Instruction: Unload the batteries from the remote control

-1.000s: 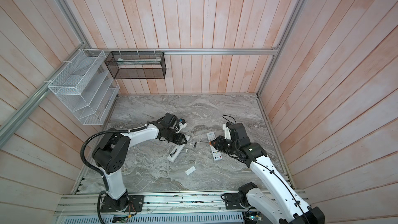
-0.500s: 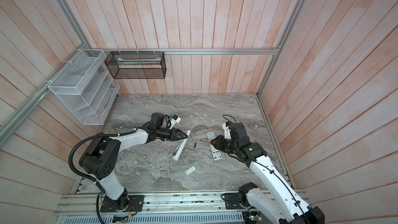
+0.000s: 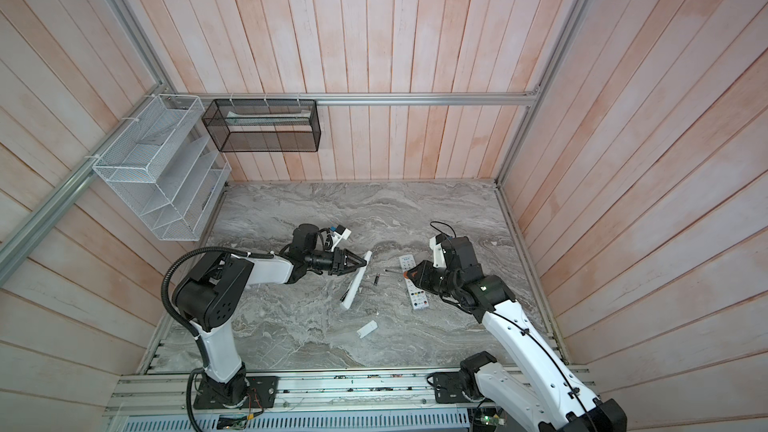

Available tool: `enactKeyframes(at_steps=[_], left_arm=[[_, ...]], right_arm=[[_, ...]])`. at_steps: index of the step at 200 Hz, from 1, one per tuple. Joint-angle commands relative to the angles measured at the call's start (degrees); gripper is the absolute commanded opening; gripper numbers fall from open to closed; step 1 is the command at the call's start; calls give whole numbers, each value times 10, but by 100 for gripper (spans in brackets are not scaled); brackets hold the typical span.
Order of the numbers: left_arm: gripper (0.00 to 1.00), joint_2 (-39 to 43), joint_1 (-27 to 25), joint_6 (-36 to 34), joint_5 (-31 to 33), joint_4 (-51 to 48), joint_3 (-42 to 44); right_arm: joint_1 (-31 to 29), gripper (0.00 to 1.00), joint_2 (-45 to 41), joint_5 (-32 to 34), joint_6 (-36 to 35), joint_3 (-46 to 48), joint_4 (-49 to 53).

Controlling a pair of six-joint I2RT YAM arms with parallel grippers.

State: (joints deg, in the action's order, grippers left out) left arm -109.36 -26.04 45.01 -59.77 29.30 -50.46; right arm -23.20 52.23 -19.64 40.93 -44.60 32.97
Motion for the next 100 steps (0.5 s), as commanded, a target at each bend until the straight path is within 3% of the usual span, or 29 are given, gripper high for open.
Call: enactKeyframes(at_steps=[1, 100], left_arm=[[41, -29, -4, 60, -26, 116, 11], [44, -137, -21, 185, -42, 322, 16]], right_arm=[[-1, 0, -6, -11, 7, -1, -17], [-31, 0, 14, -11, 24, 27, -48]])
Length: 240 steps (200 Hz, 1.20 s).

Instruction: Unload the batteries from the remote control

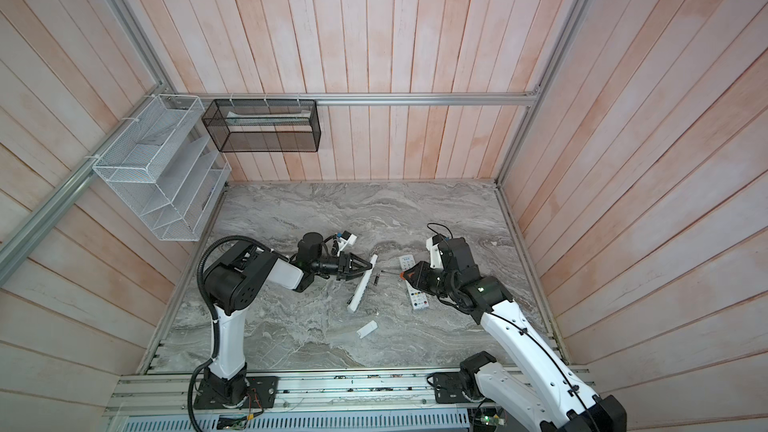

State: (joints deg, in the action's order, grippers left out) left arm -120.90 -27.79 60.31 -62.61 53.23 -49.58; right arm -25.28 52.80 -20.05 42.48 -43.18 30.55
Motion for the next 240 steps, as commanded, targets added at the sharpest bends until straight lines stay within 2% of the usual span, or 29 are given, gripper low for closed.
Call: enactKeyframes(at_steps=[1, 53, 94, 110, 137, 163, 190, 240], left_arm=[[44, -23, -3, 32, -14, 84, 8], [47, -46, -2, 49, -15, 118, 0], [51, -86, -3, 116, -20, 205, -17], [52, -89, -3, 97, -19, 182, -21], [62, -95, -2, 79, -22, 167, -27], [66, -95, 0, 63, -26, 145, -34], [66, -101, 3, 79, -23, 157, -36], [65, -55, 11, -42, -3, -2, -30]], right_arm=[[-11, 0, 9, -7, 9, 13, -24], [-14, 0, 4, 64, -3, 42, -73], [-14, 0, 7, 86, 2, 76, -141], [-13, 0, 15, 96, -1, 82, -148], [-13, 0, 27, 113, -9, 96, -160], [-13, 0, 38, 119, -11, 110, -173], [-14, 0, 42, 115, -7, 119, -183], [-17, 0, 38, 120, -5, 125, -185]])
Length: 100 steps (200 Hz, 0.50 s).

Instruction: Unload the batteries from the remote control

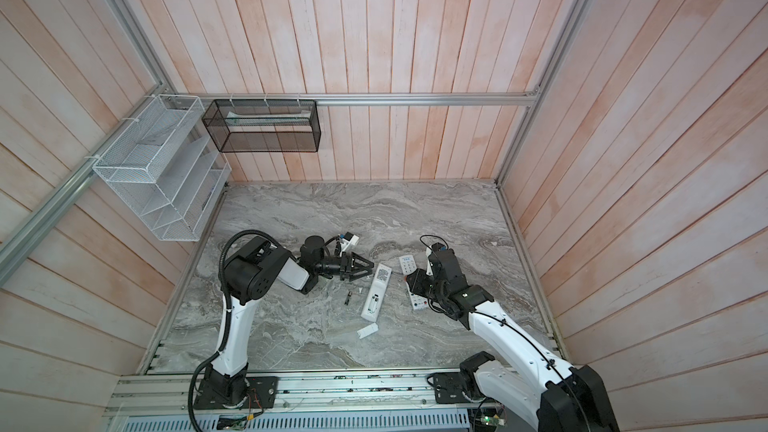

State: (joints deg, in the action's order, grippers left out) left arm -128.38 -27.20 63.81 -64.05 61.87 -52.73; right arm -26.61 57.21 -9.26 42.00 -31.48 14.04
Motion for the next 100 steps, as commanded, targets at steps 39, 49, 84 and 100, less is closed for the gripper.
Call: enactKeyframes(at_steps=[39, 49, 84, 100], left_arm=[[65, 99, 6, -195, 44, -266, -11], [65, 114, 6, -223, 50, -308, -13], [65, 140, 2, -265, 73, -389, -11], [65, 147, -16, -301, 100, -445, -20]], right_arm=[[-4, 0, 7, 8, 5, 22, -38], [-5, 0, 10, 4, 5, 23, -43], [-9, 0, 11, 4, 8, 25, -46], [-10, 0, 11, 2, 7, 25, -44]])
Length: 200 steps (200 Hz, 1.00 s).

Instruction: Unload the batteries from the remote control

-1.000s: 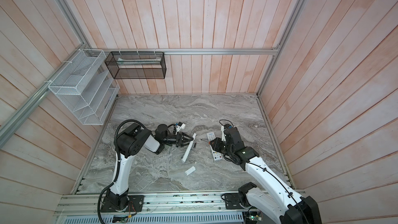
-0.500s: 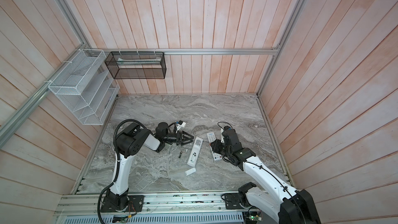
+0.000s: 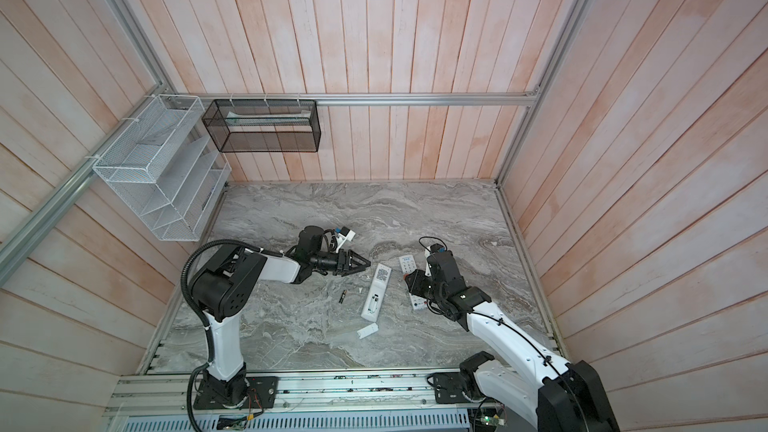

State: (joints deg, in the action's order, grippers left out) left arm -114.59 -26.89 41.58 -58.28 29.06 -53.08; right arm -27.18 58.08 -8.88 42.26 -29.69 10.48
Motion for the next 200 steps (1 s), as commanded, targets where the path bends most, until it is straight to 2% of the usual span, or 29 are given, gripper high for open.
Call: enactKeyframes(at_steps=[1, 17, 29, 81, 116, 172, 200], left_arm=[[65, 9, -21, -83, 45, -123, -18], [65, 13, -53, -147, 88, -211, -47], [65, 16, -69, -168, 113, -240, -58], [65, 34, -89, -139, 140, -215, -47], [60, 12, -117, -121, 135, -198, -57], [56, 5, -126, -100, 136, -183, -59], [55, 3, -131, -98, 140, -184, -57]], right_arm=[[-4, 0, 2, -2, 5, 6, -8], [-4, 0, -1, 3, 4, 6, -3], [-4, 0, -5, 7, 2, 10, -2], [-13, 0, -6, 9, 9, 44, -18], [-17, 0, -20, 11, 15, 63, -17], [-18, 13, -45, 8, 22, 84, -7], [-18, 27, -54, 4, 20, 89, 1]])
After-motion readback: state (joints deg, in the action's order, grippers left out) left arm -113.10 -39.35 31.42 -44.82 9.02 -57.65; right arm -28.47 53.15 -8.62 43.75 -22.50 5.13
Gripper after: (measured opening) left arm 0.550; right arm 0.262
